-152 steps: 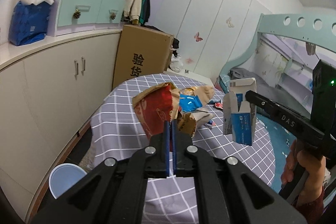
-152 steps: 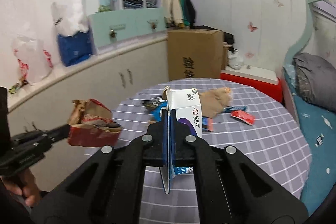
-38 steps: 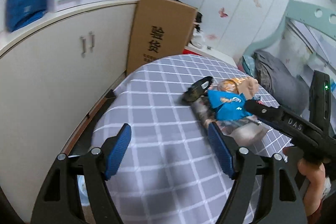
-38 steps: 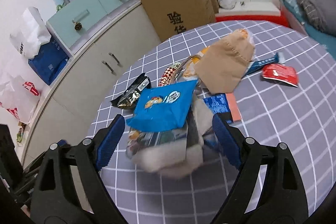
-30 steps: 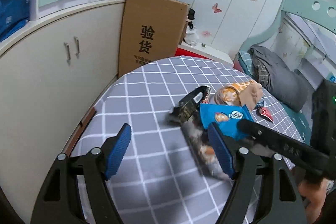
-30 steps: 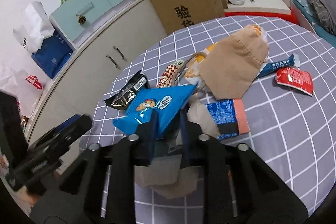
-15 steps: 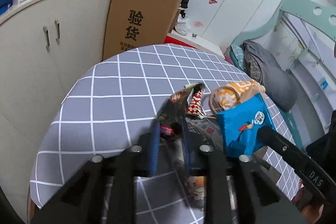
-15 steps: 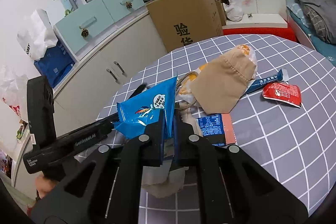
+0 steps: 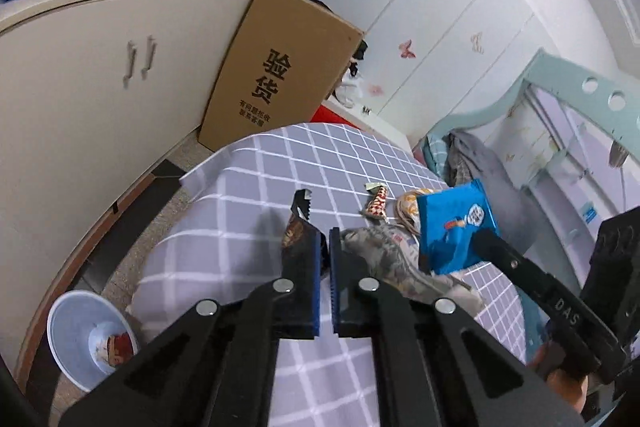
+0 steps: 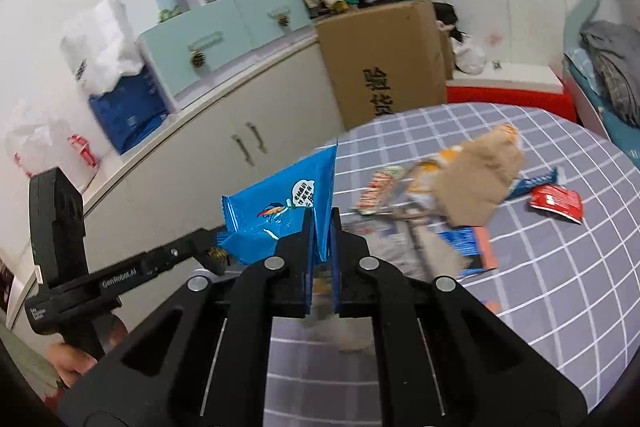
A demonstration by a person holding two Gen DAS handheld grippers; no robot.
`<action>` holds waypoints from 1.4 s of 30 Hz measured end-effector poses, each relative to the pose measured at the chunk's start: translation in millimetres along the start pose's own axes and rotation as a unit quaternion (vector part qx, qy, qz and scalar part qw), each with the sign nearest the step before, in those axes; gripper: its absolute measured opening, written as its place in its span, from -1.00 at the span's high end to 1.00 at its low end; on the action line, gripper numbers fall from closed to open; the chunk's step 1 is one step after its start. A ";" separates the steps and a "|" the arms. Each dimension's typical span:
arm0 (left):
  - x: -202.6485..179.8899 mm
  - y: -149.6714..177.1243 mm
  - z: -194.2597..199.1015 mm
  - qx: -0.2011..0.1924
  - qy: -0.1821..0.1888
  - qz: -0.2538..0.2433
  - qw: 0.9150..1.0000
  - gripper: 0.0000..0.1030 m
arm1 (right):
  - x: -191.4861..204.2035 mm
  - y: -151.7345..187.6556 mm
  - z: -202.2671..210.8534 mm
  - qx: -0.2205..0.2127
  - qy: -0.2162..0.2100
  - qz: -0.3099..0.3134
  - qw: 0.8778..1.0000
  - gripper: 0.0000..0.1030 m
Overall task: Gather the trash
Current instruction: 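Carry the blue wrapper in the right tool and wrapper in the left tool to the wastebasket, then open both tools over the wastebasket to drop the wrappers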
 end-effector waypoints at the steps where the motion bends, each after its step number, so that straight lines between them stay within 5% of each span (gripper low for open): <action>1: 8.4 2.7 11.7 -0.004 0.003 0.006 1.000 0.94 | 7.7 -0.2 0.4 0.001 -0.004 0.003 1.000 0.87; 9: 80.8 21.0 107.8 -0.057 0.004 0.056 0.997 0.95 | 112.6 17.1 -16.1 0.030 -0.061 0.058 0.996 0.87; 18: 202.6 50.6 173.4 -0.091 -0.090 0.137 0.982 0.95 | 230.7 58.1 -68.9 0.087 -0.123 0.116 0.982 0.86; 24: 282.6 72.5 154.2 -0.067 -0.127 0.202 0.969 0.95 | 272.8 114.9 -125.7 0.145 -0.123 0.137 0.972 0.86; 33: 363.7 106.1 97.0 -0.010 -0.164 0.259 0.952 0.95 | 277.1 194.5 -227.6 0.229 -0.109 0.120 0.960 0.80; 36: 388.2 118.0 78.8 0.010 -0.171 0.277 0.946 0.95 | 276.4 215.5 -255.9 0.252 -0.106 0.122 0.954 0.39; 37: 392.9 121.0 75.9 0.014 -0.172 0.279 0.945 0.95 | 276.3 220.7 -261.7 0.258 -0.106 0.122 0.952 0.06; 42: 408.0 132.8 52.7 0.037 -0.177 0.290 0.940 0.95 | 270.2 246.7 -285.5 0.290 -0.108 0.116 0.944 0.02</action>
Point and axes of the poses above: each gripper's, at about its wrist camera, not at the fingertips, and z roughly against the way its jaws point, x to its left, y to its underside, the point moved 2 cm from there along -z, roughly the way its jaws point, and after that the axes turned 8 degrees about z, right-handed, at the moved point
